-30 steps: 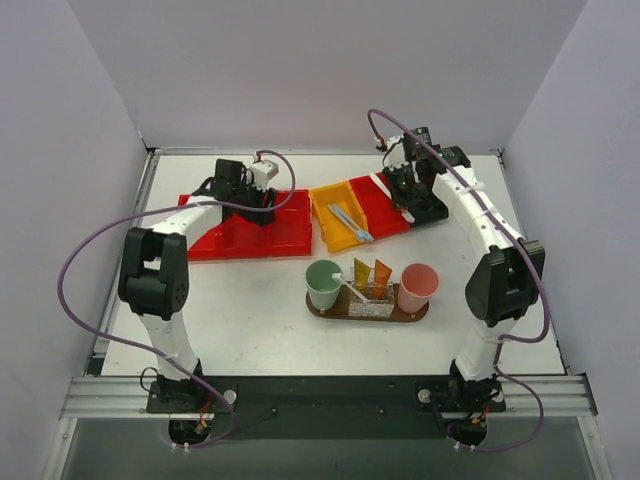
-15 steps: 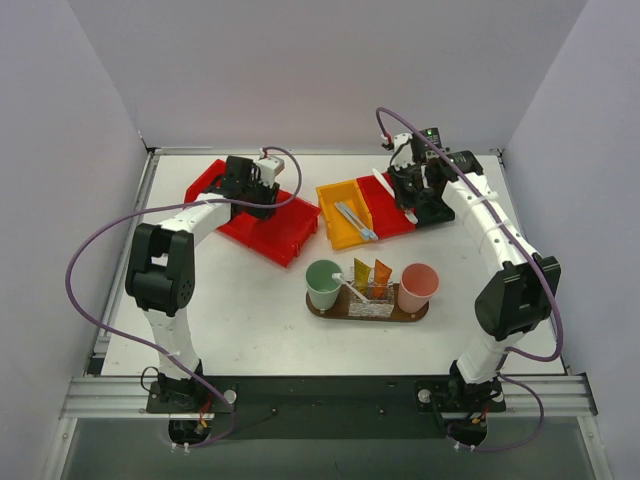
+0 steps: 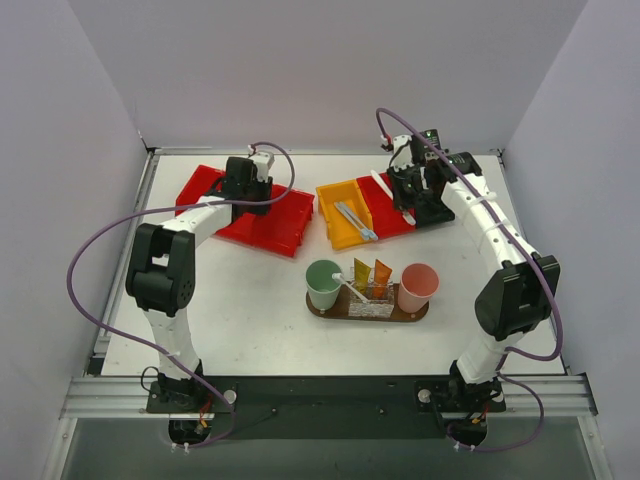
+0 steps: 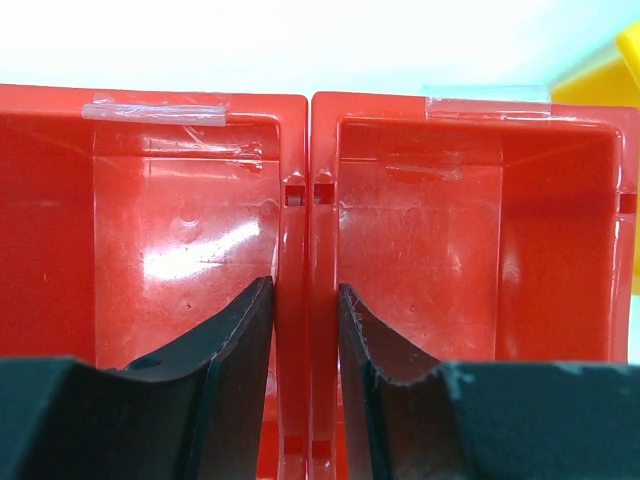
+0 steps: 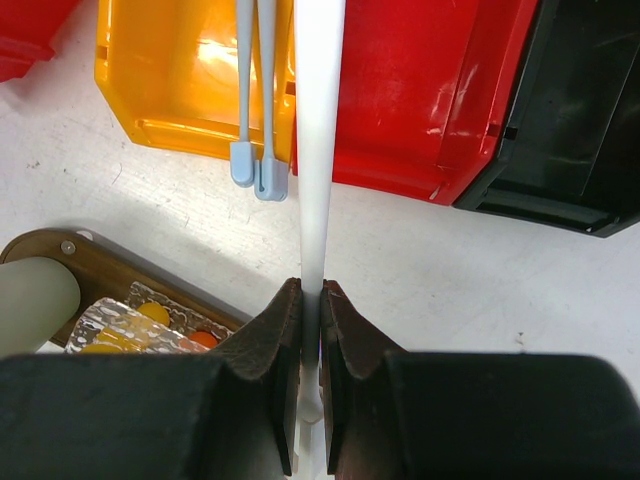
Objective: Prepare toiletry sets of a toothbrush and toothpaste on the tray
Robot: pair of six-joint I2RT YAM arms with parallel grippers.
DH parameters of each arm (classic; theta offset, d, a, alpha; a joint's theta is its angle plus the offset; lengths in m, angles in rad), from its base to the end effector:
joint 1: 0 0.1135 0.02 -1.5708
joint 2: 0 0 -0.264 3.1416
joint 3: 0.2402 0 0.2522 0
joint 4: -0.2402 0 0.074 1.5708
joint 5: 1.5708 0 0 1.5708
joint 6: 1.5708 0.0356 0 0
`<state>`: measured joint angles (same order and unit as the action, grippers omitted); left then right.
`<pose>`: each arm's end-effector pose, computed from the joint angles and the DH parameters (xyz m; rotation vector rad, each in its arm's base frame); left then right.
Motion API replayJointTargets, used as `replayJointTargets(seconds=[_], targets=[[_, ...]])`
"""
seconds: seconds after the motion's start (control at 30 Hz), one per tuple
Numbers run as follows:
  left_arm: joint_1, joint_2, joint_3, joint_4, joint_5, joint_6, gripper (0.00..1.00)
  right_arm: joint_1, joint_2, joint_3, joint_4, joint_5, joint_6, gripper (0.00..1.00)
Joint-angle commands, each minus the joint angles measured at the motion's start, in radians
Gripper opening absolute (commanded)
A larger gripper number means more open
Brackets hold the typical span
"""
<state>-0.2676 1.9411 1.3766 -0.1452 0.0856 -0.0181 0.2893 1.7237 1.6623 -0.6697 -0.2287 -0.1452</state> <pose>0.4213 -0.1187 0.2079 0.3295 2.2657 -0.2467 0.3708 0.1188 0.3467 -0.6106 2.2194 0.3372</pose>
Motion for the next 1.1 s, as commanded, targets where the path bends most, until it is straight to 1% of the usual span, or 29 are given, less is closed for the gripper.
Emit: replayJointTargets(seconds=[0.0,0.17,0.4,0.63,0.77,0.8,0.9,0.93,1.0,1.03,1.07], targets=[[0.004,-0.007,-0.007,0.004,-0.035,-0.141,0.00,-0.001,-0.035,-0.019,0.004,-0.014,0.016,0.00],[0.002,-0.005,-0.014,0.015,-0.021,-0.166,0.00,-0.001,-0.041,-0.032,0.010,-0.017,0.019,0.00],[-0.013,0.018,0.013,0.012,-0.018,-0.246,0.00,0.002,-0.033,-0.030,0.019,-0.032,0.038,0.00],[-0.016,-0.028,-0.051,0.058,-0.035,-0.296,0.00,0.004,-0.062,-0.045,0.024,-0.024,0.036,0.00],[-0.022,-0.040,-0.044,0.047,-0.006,-0.307,0.00,0.004,-0.070,-0.042,0.022,-0.031,0.041,0.00],[-0.024,-0.047,-0.042,0.045,-0.001,-0.307,0.06,0.005,-0.078,-0.042,0.022,-0.032,0.042,0.00],[-0.022,-0.067,-0.044,0.042,0.000,-0.298,0.15,0.008,-0.093,-0.049,0.022,-0.034,0.041,0.00],[-0.022,-0.074,-0.045,0.042,0.000,-0.295,0.23,0.007,-0.099,-0.049,0.022,-0.031,0.041,0.00],[-0.022,-0.096,-0.048,0.042,-0.003,-0.289,0.34,0.008,-0.110,-0.052,0.022,-0.029,0.042,0.00],[-0.022,-0.103,-0.048,0.044,-0.001,-0.284,0.43,0.008,-0.115,-0.050,0.021,-0.029,0.042,0.00],[-0.022,-0.120,-0.048,0.039,-0.004,-0.275,0.47,0.010,-0.118,-0.052,0.021,-0.027,0.041,0.00]])
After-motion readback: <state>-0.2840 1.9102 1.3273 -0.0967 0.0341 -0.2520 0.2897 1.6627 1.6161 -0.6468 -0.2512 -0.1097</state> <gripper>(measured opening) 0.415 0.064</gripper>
